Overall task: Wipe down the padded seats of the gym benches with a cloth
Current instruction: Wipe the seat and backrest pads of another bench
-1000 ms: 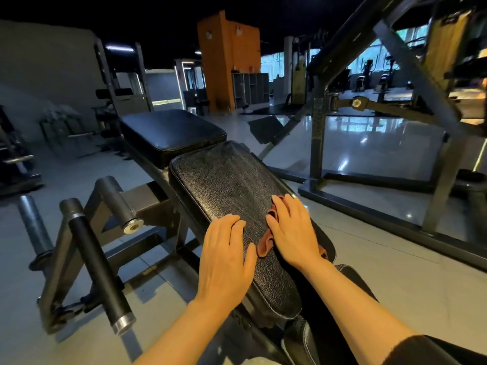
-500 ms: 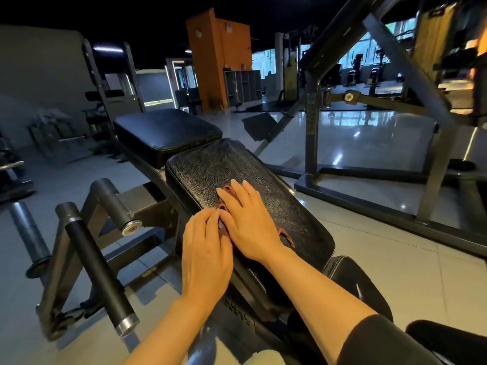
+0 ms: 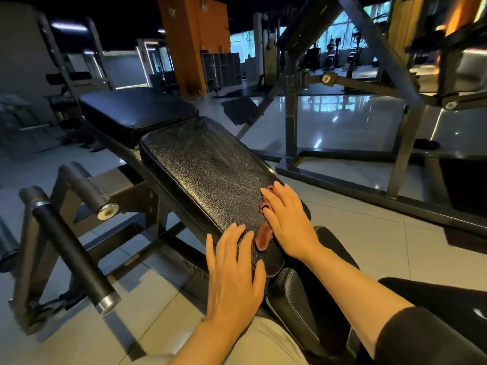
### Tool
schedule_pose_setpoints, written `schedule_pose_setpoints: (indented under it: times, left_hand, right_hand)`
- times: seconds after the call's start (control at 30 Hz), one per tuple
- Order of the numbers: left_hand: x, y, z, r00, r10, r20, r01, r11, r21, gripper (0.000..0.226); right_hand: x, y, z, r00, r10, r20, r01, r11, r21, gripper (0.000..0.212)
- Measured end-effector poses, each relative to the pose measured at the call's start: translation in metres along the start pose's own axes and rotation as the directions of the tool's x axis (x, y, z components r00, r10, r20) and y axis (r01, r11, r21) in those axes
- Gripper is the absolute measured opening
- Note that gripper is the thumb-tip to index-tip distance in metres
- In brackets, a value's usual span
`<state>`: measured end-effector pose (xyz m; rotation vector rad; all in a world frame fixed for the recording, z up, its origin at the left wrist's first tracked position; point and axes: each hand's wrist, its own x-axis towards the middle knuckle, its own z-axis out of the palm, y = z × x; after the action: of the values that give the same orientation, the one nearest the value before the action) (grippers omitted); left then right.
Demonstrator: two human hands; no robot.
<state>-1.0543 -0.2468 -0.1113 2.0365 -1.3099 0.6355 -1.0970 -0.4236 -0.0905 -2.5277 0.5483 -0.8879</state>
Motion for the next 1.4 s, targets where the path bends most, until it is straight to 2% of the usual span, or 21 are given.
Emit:
schedule_pose_setpoints:
  times: [0.13, 0.23, 0.3, 0.37, 0.47, 0.53, 0.67, 0.77, 0.87, 0.9, 0.97, 1.07, 1.1, 1.13, 1.17, 1.23, 1.27, 1.4]
  left_hand:
    - [-0.012, 0.004, 0.002, 1.000, -0.015, 0.011, 0.015, 1.000, -0.011, 0.052]
    - [-0.020, 0.002, -0.002, 1.000, -0.006, 0.002, 0.006, 0.999, -0.033, 0.059]
    - [-0.025, -0.003, -0.008, 1.000, -0.018, 0.001, 0.018, 0.998, -0.052, 0.064]
    - [-0.026, -0.009, -0.013, 0.999, -0.043, -0.013, 0.042, 0.996, -0.076, 0.059]
    - [-0.025, -0.013, -0.017, 0.999, -0.047, -0.006, 0.046, 0.991, -0.125, 0.057]
    - [-0.026, -0.013, -0.016, 1.000, -0.021, -0.014, 0.018, 0.988, -0.155, 0.057]
    - [-0.028, -0.011, -0.011, 0.999, 0.034, -0.003, -0.034, 0.987, -0.156, 0.058]
    - [-0.027, -0.010, -0.005, 0.998, 0.061, 0.009, -0.060, 0.993, -0.101, 0.061]
    - [-0.024, -0.011, -0.002, 0.998, 0.061, 0.004, -0.060, 0.993, -0.100, 0.060]
    - [-0.024, -0.013, -0.001, 0.998, 0.062, 0.004, -0.062, 0.993, -0.098, 0.060]
    - [-0.024, -0.015, 0.000, 0.998, 0.060, 0.011, -0.059, 0.995, -0.084, 0.059]
    - [-0.026, -0.011, 0.000, 1.000, 0.023, 0.016, -0.021, 0.994, -0.105, 0.059]
    - [-0.026, -0.009, -0.001, 1.000, 0.008, 0.016, -0.006, 0.993, -0.120, 0.059]
    - [-0.026, -0.007, -0.001, 1.000, -0.004, 0.014, 0.006, 0.991, -0.135, 0.059]
    - [-0.025, -0.006, -0.002, 1.000, -0.012, 0.012, 0.014, 0.988, -0.154, 0.059]
    - [-0.023, -0.006, -0.002, 1.000, -0.025, -0.001, 0.024, 0.976, -0.216, 0.058]
    - [-0.022, -0.007, -0.003, 0.999, -0.040, -0.014, 0.035, 0.967, -0.252, 0.058]
    - [-0.015, -0.011, -0.006, 0.995, -0.082, -0.059, 0.062, 0.957, -0.282, 0.054]
  right_hand:
    - [-0.002, 0.022, -0.003, 0.997, 0.082, 0.000, -0.082, 0.996, -0.048, 0.073]
    - [-0.006, 0.006, -0.006, 0.986, 0.169, -0.010, -0.169, 0.983, -0.076, 0.053]
    - [-0.020, -0.014, 0.001, 0.991, 0.128, -0.037, -0.132, 0.982, -0.138, 0.050]
    - [-0.040, -0.037, 0.009, 0.996, 0.069, -0.051, -0.076, 0.985, -0.157, 0.061]
    - [-0.059, -0.062, 0.016, 0.999, 0.045, -0.014, -0.046, 0.994, -0.103, 0.069]
    - [-0.065, -0.071, 0.012, 1.000, 0.018, 0.003, -0.018, 0.998, -0.067, 0.067]
    - [-0.059, -0.066, -0.002, 0.990, -0.138, -0.024, 0.137, 0.989, -0.047, 0.049]
    - [-0.040, -0.046, -0.009, 0.999, -0.045, 0.027, 0.048, 0.992, -0.114, 0.057]
    - [-0.023, -0.016, -0.015, 0.998, 0.034, 0.050, -0.023, 0.979, -0.205, 0.037]
    - [-0.017, -0.005, -0.016, 0.996, 0.062, 0.061, -0.046, 0.968, -0.247, 0.036]
    - [-0.005, 0.013, -0.016, 0.991, 0.114, 0.075, -0.083, 0.940, -0.331, 0.047]
    - [-0.002, 0.018, -0.007, 0.980, 0.185, 0.073, -0.148, 0.925, -0.349, 0.067]
    - [-0.008, 0.009, -0.005, 0.979, 0.197, 0.060, -0.165, 0.926, -0.340, 0.062]
    - [-0.013, 0.001, -0.001, 0.988, 0.147, 0.044, -0.122, 0.927, -0.355, 0.051]
    - [-0.021, -0.013, 0.000, 0.992, 0.120, 0.028, -0.106, 0.947, -0.303, 0.048]
    - [-0.035, -0.043, 0.002, 0.985, 0.174, 0.016, -0.171, 0.977, -0.126, 0.059]
    - [-0.040, -0.053, 0.005, 0.987, 0.158, 0.019, -0.155, 0.984, -0.086, 0.062]
    - [-0.028, -0.045, 0.003, 0.999, 0.001, 0.042, 0.003, 0.997, -0.081, 0.065]
